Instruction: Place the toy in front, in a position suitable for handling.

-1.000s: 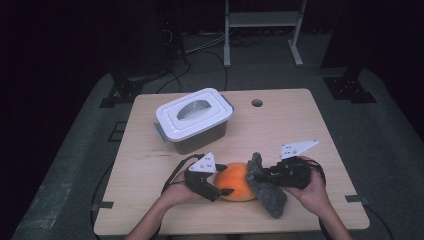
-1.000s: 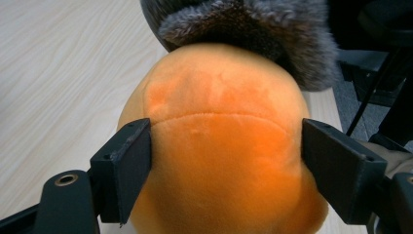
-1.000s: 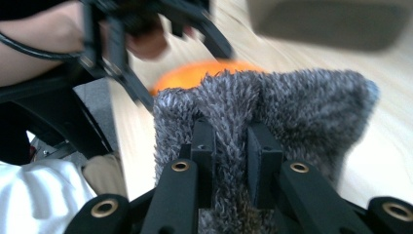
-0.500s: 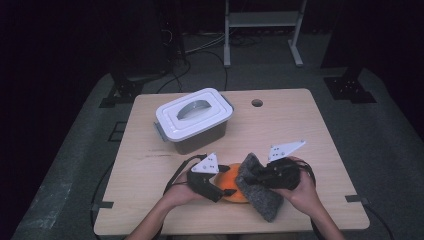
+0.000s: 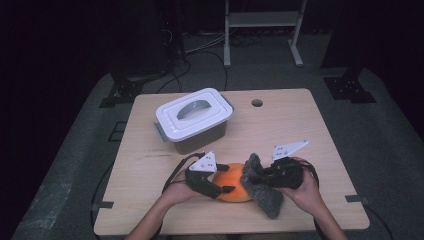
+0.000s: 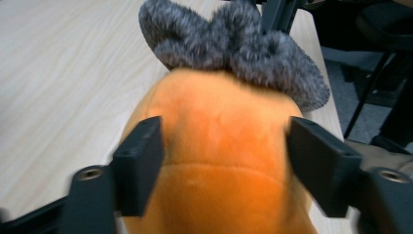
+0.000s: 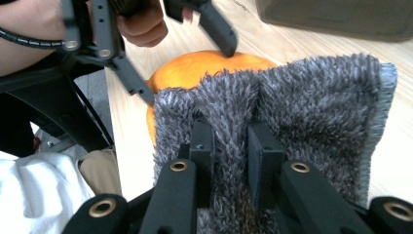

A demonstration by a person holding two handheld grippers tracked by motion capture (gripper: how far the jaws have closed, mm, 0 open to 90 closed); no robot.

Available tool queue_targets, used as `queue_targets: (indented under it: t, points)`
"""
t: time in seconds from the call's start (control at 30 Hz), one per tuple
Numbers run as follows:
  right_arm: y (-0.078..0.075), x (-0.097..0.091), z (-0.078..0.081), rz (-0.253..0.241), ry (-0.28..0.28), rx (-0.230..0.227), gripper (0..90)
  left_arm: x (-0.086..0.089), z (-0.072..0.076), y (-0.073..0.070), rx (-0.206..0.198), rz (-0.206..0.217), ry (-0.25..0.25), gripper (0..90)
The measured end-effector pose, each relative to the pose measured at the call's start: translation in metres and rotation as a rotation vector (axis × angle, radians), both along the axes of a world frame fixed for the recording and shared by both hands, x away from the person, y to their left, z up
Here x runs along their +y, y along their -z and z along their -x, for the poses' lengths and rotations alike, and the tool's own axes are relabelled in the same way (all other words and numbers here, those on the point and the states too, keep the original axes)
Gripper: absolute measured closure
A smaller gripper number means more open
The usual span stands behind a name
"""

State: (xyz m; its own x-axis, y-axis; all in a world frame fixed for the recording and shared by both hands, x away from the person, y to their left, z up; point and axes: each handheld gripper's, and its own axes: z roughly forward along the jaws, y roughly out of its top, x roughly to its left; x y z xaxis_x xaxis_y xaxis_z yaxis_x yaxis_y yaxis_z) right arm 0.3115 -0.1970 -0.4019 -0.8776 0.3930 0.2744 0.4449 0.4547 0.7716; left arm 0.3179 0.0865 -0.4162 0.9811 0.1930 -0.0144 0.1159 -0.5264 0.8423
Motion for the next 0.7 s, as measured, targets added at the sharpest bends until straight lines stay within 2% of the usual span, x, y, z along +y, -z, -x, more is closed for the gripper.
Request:
queue_targets:
  t: [0.17, 0.33, 0.43, 0.47, 0.7]
  points:
    - [0.008, -0.008, -0.004, -0.004, 0.021, 0.023, 74.9, 0.009, -0.005, 0.004, 0.036, -0.004, -0.005, 34.3]
    - [0.018, -0.019, -0.009, -0.003, 0.050, 0.065, 74.8, 0.015, -0.009, 0.004, 0.050, 0.007, -0.005, 34.2]
    - [0.019, -0.019, -0.009, -0.006, 0.056, 0.069, 74.6, 0.013, -0.008, 0.002, 0.045, 0.014, -0.006, 26.7]
    - [0.019, -0.017, -0.008, 0.005, 0.058, 0.057, 74.5, 0.009, -0.006, 0.000, 0.033, 0.033, -0.013, 26.1]
    - [0.024, -0.021, -0.012, -0.007, 0.059, 0.096, 74.8, 0.009, -0.006, 0.003, 0.038, 0.004, -0.011, 33.6]
